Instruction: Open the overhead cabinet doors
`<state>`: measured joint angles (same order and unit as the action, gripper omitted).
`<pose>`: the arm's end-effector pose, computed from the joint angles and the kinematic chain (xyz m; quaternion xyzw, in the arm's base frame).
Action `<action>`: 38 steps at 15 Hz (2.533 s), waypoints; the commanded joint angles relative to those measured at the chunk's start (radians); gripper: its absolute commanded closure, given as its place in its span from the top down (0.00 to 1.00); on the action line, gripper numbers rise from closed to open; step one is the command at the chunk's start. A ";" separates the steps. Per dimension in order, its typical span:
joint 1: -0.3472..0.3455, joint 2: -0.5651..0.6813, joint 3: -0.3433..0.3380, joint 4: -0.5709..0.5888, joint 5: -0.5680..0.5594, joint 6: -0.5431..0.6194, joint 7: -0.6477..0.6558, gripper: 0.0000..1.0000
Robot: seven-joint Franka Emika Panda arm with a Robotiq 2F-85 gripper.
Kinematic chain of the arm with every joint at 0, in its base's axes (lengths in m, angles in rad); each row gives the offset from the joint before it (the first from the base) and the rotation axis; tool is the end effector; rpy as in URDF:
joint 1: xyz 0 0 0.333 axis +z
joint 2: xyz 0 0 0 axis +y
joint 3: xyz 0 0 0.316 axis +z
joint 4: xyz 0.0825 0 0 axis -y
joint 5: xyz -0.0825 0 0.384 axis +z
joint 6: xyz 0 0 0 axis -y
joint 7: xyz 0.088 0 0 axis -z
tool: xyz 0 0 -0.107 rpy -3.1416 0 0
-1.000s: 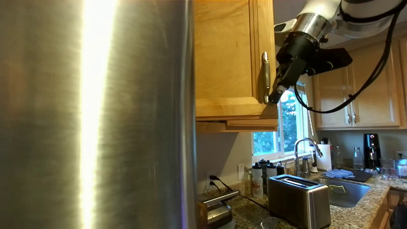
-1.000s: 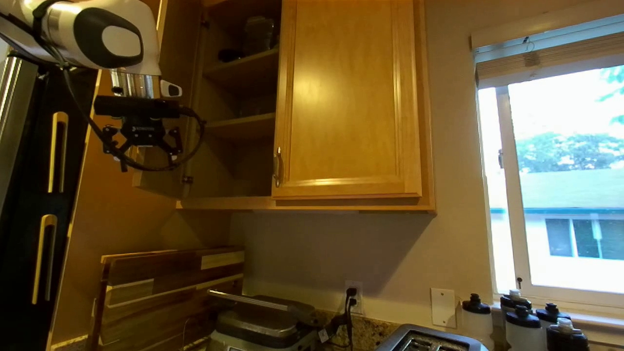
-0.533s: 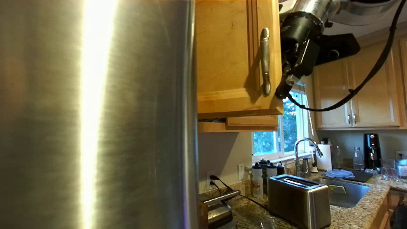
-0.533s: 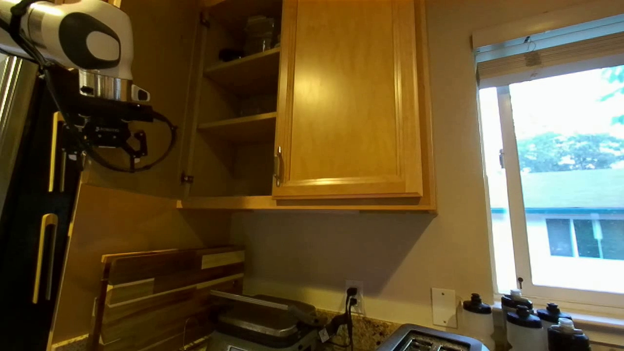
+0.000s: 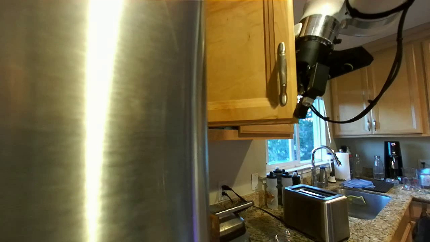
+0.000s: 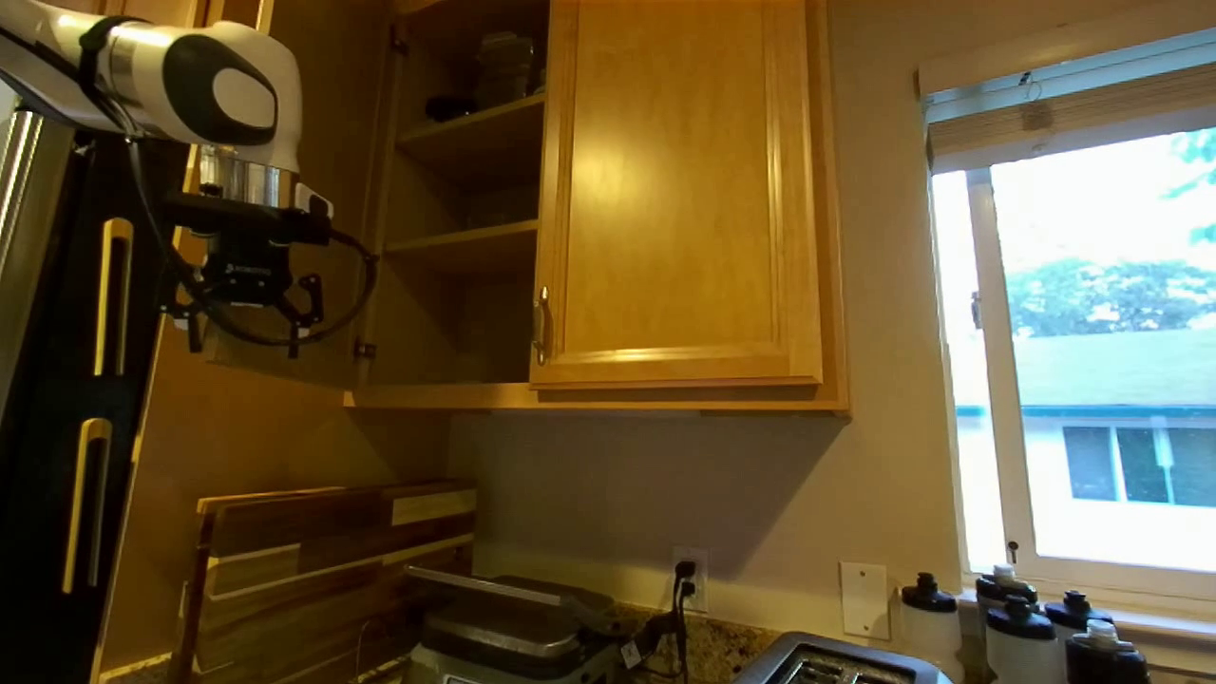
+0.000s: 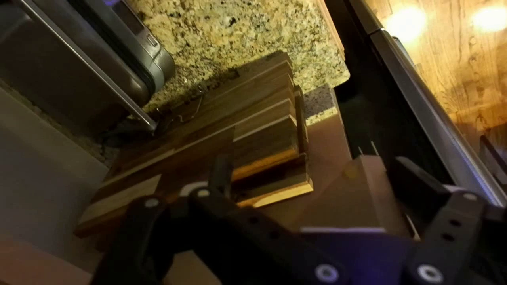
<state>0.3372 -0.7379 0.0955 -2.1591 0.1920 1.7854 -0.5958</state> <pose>0.2935 0.1698 0.6915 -0.8594 -0.4745 -0.1844 0.0472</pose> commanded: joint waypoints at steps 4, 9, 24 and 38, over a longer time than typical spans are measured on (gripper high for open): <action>-0.094 0.047 -0.005 0.018 -0.084 -0.035 0.163 1.00; -0.159 0.046 -0.004 0.016 -0.162 -0.057 0.282 1.00; -0.255 0.203 -0.076 0.132 -0.255 0.024 0.420 1.00; -0.109 0.133 0.030 0.109 -0.139 0.071 0.336 1.00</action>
<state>0.1854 -0.5288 0.1053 -1.9955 0.0353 1.8505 -0.2248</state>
